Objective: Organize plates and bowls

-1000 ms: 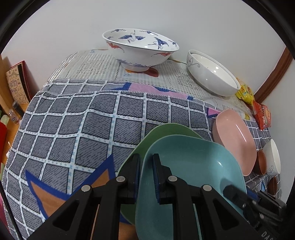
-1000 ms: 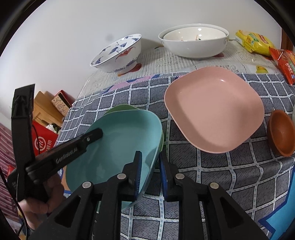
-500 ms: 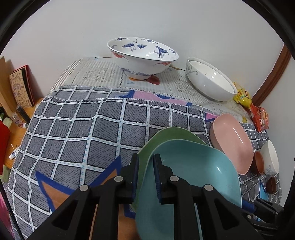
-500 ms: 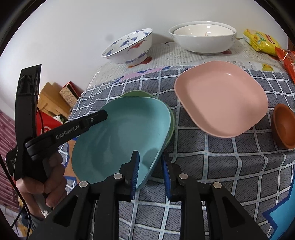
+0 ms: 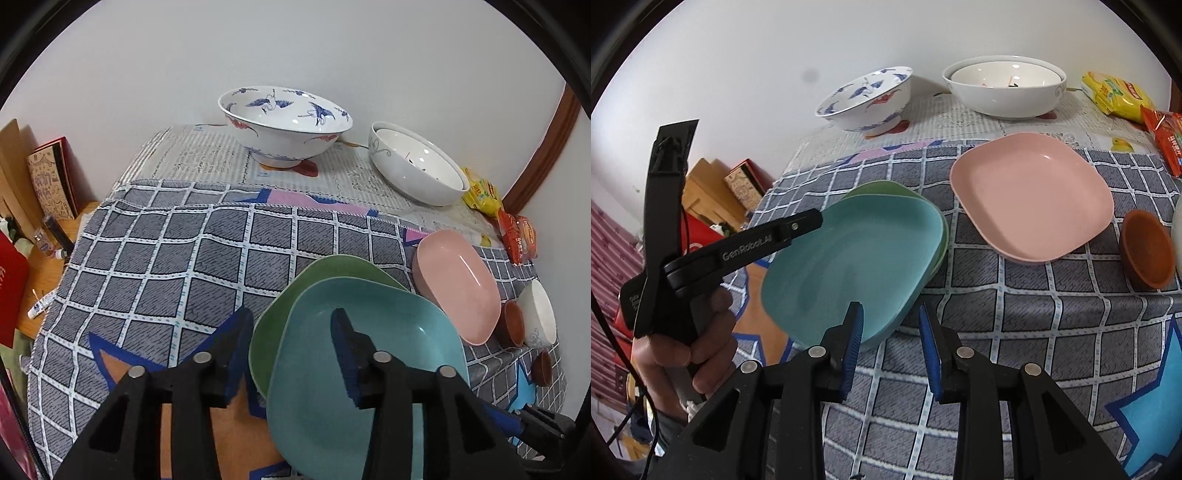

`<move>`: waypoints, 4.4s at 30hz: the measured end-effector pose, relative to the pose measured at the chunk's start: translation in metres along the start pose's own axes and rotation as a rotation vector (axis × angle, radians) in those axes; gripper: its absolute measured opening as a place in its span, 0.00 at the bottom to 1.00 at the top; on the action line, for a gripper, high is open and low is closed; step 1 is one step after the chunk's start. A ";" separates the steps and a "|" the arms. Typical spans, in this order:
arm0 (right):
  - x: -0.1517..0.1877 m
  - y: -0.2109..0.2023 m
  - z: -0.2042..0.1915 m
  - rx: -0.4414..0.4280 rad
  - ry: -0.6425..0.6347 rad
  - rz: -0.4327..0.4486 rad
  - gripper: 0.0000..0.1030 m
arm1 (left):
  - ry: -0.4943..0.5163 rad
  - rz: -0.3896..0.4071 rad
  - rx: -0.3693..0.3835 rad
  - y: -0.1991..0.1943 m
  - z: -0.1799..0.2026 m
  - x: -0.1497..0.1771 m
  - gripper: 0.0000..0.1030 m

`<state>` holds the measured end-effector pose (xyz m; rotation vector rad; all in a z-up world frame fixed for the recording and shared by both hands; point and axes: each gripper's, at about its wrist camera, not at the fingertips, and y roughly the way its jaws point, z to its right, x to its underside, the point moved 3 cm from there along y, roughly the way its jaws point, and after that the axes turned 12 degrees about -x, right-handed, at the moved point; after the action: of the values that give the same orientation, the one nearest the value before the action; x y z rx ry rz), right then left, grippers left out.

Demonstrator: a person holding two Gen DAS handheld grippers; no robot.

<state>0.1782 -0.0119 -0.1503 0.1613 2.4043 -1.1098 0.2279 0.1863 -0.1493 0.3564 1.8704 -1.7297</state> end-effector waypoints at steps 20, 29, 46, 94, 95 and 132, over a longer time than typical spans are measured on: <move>0.018 0.001 -0.017 -0.041 -0.068 -0.025 0.31 | -0.013 -0.036 -0.063 -0.009 -0.014 0.025 0.44; 0.010 -0.009 -0.019 -0.082 -0.066 0.034 0.31 | -0.057 -0.032 -0.028 -0.018 -0.028 0.036 0.44; 0.013 0.042 -0.014 -0.078 -0.042 -0.067 0.31 | -0.068 -0.048 -0.034 0.014 -0.026 0.022 0.44; -0.088 -0.036 0.154 0.274 -0.062 0.080 0.37 | 0.143 -0.078 -0.091 0.047 0.158 -0.040 0.44; -0.088 -0.032 0.157 0.274 -0.060 0.073 0.37 | 0.148 -0.081 -0.094 0.050 0.160 -0.040 0.44; -0.093 -0.005 0.175 0.252 -0.033 0.049 0.14 | 0.186 -0.086 -0.050 0.075 0.174 -0.039 0.30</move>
<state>0.3241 -0.1365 -0.1993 0.2817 2.2126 -1.3784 0.3386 0.0337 -0.1914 0.4366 2.0851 -1.7539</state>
